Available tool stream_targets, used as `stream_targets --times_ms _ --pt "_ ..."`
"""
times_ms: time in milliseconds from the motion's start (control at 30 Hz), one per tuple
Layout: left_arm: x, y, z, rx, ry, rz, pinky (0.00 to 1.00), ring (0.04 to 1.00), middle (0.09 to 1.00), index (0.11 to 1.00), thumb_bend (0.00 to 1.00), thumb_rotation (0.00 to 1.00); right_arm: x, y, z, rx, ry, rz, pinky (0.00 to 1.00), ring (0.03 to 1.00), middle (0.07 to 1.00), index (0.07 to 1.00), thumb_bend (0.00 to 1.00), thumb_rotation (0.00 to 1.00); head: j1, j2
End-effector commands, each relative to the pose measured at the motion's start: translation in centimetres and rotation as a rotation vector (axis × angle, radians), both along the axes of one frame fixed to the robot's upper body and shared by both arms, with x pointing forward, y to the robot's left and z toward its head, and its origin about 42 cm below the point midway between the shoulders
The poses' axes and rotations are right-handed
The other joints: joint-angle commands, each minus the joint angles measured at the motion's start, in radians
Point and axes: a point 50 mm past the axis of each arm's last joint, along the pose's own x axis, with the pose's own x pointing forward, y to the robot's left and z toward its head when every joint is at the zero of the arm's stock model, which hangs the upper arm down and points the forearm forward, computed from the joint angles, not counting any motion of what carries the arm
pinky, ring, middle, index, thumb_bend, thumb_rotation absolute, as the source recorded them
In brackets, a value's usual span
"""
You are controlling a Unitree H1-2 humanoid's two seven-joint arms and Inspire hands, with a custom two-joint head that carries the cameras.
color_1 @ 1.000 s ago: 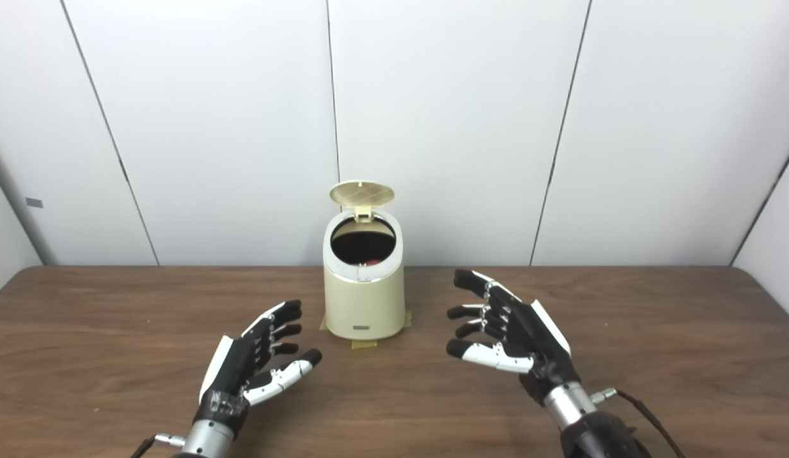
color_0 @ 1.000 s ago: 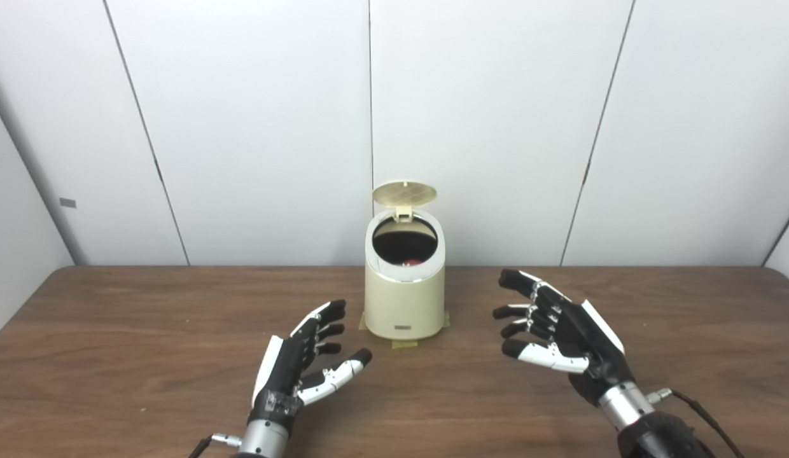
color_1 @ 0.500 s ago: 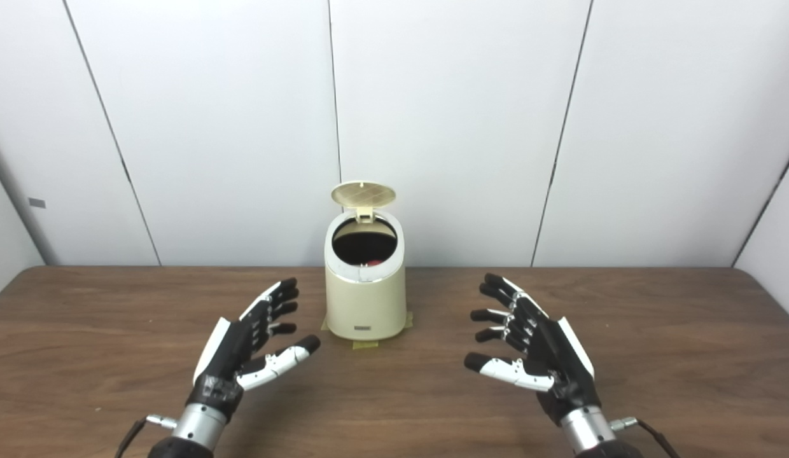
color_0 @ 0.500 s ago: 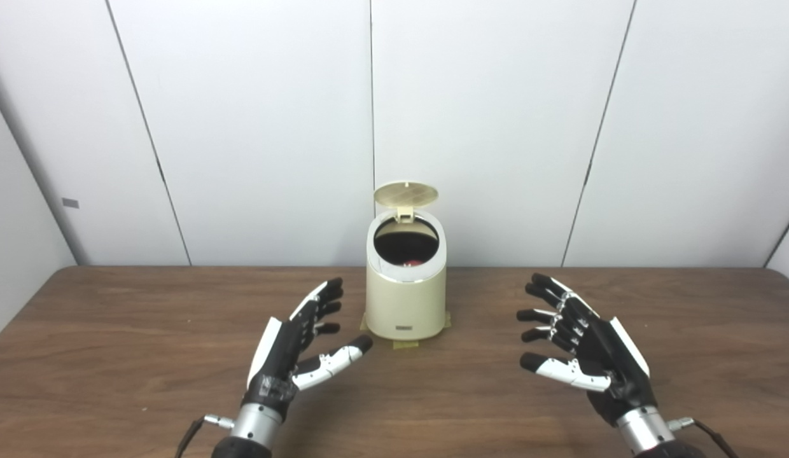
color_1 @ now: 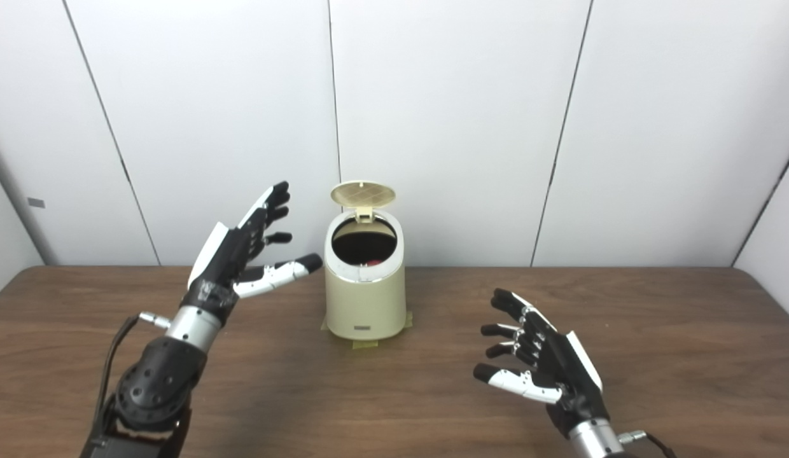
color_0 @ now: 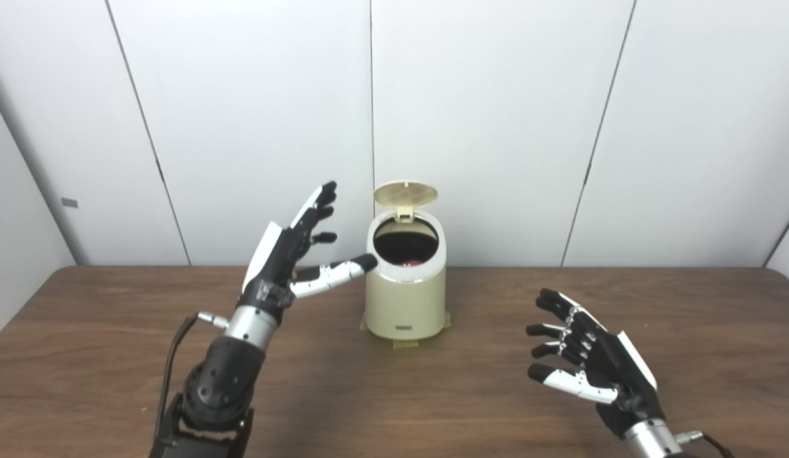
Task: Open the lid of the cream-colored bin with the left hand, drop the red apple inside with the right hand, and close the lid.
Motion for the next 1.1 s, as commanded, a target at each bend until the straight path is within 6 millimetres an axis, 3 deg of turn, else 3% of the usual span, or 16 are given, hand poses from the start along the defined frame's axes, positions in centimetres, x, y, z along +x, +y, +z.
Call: stream_targets --times_ms 0,233,500,600,767,1067 --pt "1.4 -0.9 2.7 0.059 -0.068 -0.024 0.86 0.987 0.996 1.0 0.89 0.39 0.7 0.2 2.5 -0.012 -0.102 0.016 0.54 0.718 0.872 0.857 0.86 0.25 -0.002 0.001" --pt "4.7 -2.9 4.5 0.245 -0.028 0.001 0.95 1.0 1.0 1.0 0.92 0.45 0.6 0.4 2.7 -0.016 -0.1 0.03 0.54 0.679 0.851 0.854 0.83 0.23 -0.002 -0.001" --pt "7.4 -4.5 5.9 0.445 -0.027 -0.016 0.82 0.99 1.0 0.992 0.95 0.42 1.0 0.8 2.7 -0.013 -0.104 0.036 0.54 0.655 0.833 0.866 0.81 0.22 -0.016 -0.004" --pt "7.8 -4.9 6.3 0.542 -0.047 -0.024 0.8 0.998 1.0 0.998 0.97 0.46 1.2 0.9 2.6 -0.009 -0.099 0.03 0.54 0.645 0.825 0.859 0.81 0.2 -0.02 -0.003" --pt "7.9 -5.2 6.5 0.616 -0.055 -0.04 0.98 1.0 1.0 1.0 1.0 0.5 1.2 1.1 2.5 -0.023 -0.102 0.032 0.52 0.621 0.815 0.853 0.82 0.22 -0.022 -0.002" --pt "7.5 -4.5 6.9 0.635 -0.056 -0.075 1.0 1.0 0.989 0.938 0.98 0.46 1.2 2.0 2.5 -0.023 -0.1 0.042 0.5 0.59 0.795 0.842 0.82 0.24 -0.026 0.003"
